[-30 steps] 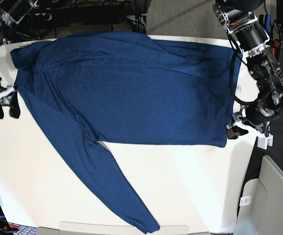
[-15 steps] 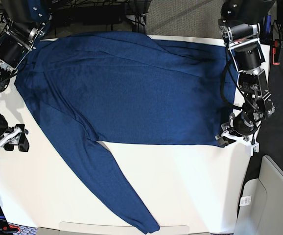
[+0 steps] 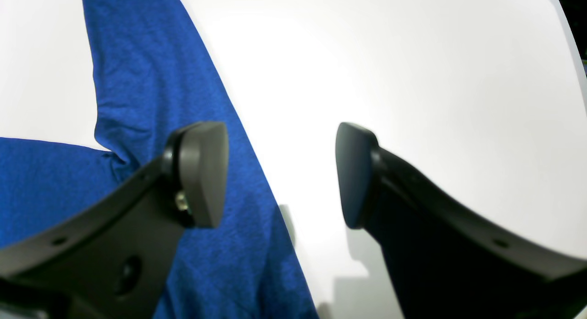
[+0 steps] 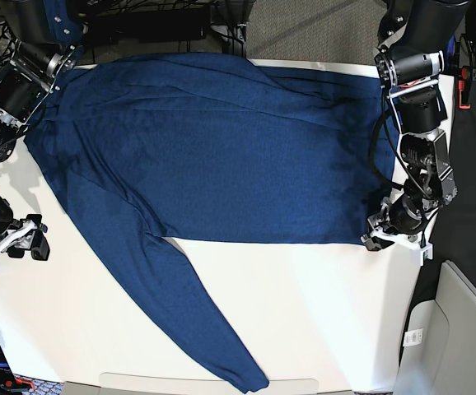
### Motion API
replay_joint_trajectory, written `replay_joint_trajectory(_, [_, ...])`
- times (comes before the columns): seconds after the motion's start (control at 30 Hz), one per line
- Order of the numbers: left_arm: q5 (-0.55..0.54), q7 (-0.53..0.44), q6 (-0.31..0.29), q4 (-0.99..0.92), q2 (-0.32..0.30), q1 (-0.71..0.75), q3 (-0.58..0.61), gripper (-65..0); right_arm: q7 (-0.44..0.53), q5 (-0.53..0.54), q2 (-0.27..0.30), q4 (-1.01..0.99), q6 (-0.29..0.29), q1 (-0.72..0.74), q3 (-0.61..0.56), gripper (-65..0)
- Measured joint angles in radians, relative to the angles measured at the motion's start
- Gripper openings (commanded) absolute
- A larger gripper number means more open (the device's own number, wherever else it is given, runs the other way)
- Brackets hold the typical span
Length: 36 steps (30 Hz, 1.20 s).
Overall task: Fold the T-shirt properly
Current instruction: 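Move both grippers down along the shirt's sides toward the hem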
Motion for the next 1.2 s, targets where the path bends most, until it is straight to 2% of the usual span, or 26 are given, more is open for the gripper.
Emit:
replay_joint_trajectory(0.33, [-0.011,-0.035,-0.006,0.008,0.016,0.025,0.148,-40.3,0.000,0.000,-0.011,0.000,0.000,0.000,0.002,-28.3])
replay_joint_trajectory(0.43, [-0.015,-0.054,-0.008,0.015,0.024,0.040,0.155,-40.7,0.000,0.000,-0.014,0.000,0.000,-0.001,-0.001,-28.3])
replay_joint_trajectory(0.5, [-0.023,-0.055,-0.015,0.017,0.024,0.043,0.155,-45.0,0.000,0.000,-0.011,0.000,0.000,-0.001,0.000,-28.3])
replay_joint_trajectory(0.63, [-0.019,-0.046,-0.014,0.016,0.023,0.043,0.158,-63.4,0.000,0.000,-0.011,0.000,0.000,0.000,0.000,-28.3])
replay_joint_trajectory(0.67, [-0.018,-0.047,-0.014,0.016,0.023,0.045,0.157,-65.0,0.000,0.000,-0.011,0.000,0.000,-0.001,0.000,-28.3])
replay_joint_trajectory(0.9, [-0.006,0.001,-0.006,0.174,-0.009,0.126,0.156,-65.0,0.001,-0.007,-0.011,-0.003,0.000,-0.003,0.000,-28.3])
replay_joint_trajectory(1.0, [0.008,0.016,0.001,0.277,-0.010,0.169,0.153,-65.0,0.026,-0.069,-0.013,-0.034,0.000,0.002,-0.002,-28.3])
replay_joint_trajectory(1.2, [-0.006,0.006,-0.003,0.428,-0.006,0.225,0.154,-65.0,0.145,-0.185,-0.010,-0.076,0.000,0.017,-0.170,-28.3])
